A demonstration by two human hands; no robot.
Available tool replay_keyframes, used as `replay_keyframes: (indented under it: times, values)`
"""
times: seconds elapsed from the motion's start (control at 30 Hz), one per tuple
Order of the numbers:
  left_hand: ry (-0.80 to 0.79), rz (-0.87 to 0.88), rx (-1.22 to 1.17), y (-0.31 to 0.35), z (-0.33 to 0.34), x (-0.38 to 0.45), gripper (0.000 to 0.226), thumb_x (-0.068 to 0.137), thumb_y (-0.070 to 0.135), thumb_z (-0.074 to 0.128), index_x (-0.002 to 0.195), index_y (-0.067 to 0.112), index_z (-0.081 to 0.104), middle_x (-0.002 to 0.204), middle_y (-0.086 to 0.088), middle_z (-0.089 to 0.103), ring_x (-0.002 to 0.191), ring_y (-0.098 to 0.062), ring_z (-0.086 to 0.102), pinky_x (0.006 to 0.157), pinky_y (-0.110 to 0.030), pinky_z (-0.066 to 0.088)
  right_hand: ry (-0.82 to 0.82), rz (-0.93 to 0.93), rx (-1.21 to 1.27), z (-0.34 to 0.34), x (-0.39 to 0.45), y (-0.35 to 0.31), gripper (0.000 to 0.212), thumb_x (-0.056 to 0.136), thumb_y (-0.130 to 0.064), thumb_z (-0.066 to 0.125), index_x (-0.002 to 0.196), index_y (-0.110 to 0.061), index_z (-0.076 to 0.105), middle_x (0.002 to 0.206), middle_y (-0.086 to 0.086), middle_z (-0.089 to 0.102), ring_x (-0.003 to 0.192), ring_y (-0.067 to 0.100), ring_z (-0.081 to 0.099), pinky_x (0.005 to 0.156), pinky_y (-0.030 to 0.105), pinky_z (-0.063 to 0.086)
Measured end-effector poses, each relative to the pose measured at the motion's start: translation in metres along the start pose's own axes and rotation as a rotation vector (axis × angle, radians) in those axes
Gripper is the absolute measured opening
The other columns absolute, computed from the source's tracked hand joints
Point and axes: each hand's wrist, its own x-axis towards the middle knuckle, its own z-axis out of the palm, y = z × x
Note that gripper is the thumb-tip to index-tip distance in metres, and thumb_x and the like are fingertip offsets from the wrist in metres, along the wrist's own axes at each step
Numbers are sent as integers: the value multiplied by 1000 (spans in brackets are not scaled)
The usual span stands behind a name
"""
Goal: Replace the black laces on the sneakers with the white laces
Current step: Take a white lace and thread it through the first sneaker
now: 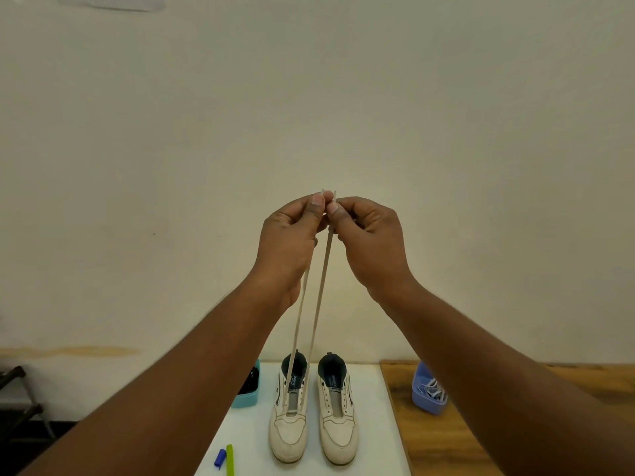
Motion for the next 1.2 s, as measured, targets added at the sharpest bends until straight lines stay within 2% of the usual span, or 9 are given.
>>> replay_keyframes:
  times: [0.1, 0.17, 0.23, 0.33, 0.6, 0.73, 0.87, 1.03, 1.2]
  values:
    - [23, 14, 29, 1, -3, 2, 23, 101, 33, 57, 115, 27, 73, 111, 16, 74, 103, -5, 70, 92, -28, 51, -17, 4, -11, -1, 1, 0, 21, 102, -28, 60, 95, -19, 78, 82, 5, 73, 81, 31, 67, 76, 53, 57]
    - [84, 29, 58, 2, -10, 6, 22, 100, 36, 57, 112, 29, 74, 108, 16, 74, 103, -8, 68, 90, -30, 53, -2, 28, -17, -5, 2, 1, 20, 101, -26, 61, 95, -17, 77, 83, 5, 73, 82, 27, 69, 77, 47, 60]
    - [156, 55, 66, 1, -21, 11, 21, 101, 37, 57, 107, 28, 75, 98, 15, 73, 90, -9, 66, 80, -27, 53, 31, 87, 16, -13, 4, 6, 19, 101, -23, 60, 95, -13, 74, 85, 7, 74, 79, 22, 69, 78, 41, 59]
    - [240, 127, 134, -7, -46, 15, 22, 102, 36, 56, 103, 25, 75, 82, 13, 64, 64, -4, 50, 64, -23, 42, 85, 223, 108, -29, 4, 21, 20, 104, -20, 54, 103, -7, 69, 88, 8, 75, 79, 19, 68, 81, 42, 59]
    - [329, 110, 314, -72, -92, -14, 23, 102, 36, 53, 100, 27, 75, 77, 13, 64, 64, 0, 52, 67, -23, 43, 198, 288, -32, -62, -15, 76, 21, 103, -21, 53, 104, -7, 69, 79, 4, 69, 72, 13, 64, 67, 24, 54]
    - [273, -90, 362, -137, -101, -30, 21, 101, 25, 54, 93, 22, 74, 88, 12, 71, 72, 10, 58, 72, -20, 44, 145, 348, -134, -50, -37, 127, 20, 101, -27, 58, 95, -13, 71, 77, 6, 70, 69, 13, 62, 66, 31, 52]
    - [233, -388, 363, -229, -109, -57, 17, 98, 18, 58, 95, 16, 74, 99, 14, 73, 69, 2, 56, 76, -25, 44, -42, 561, -207, -15, -98, 199, 18, 98, -30, 61, 89, -19, 72, 78, 4, 72, 69, 16, 62, 70, 42, 55]
    - [218, -568, 378, -316, -125, -85, 13, 98, 24, 62, 103, 26, 74, 94, 7, 73, 86, -11, 63, 83, -31, 51, -285, 815, -300, 32, -189, 274, 17, 98, -33, 61, 88, -26, 73, 74, -5, 69, 63, 9, 59, 59, 25, 45]
    - [234, -588, 509, -369, -142, -81, 18, 98, 24, 61, 113, 24, 71, 101, 7, 70, 95, -9, 64, 84, -26, 50, -255, 846, -460, 44, -238, 328, 17, 100, -28, 58, 87, -25, 69, 73, -8, 66, 69, 9, 61, 63, 22, 42]
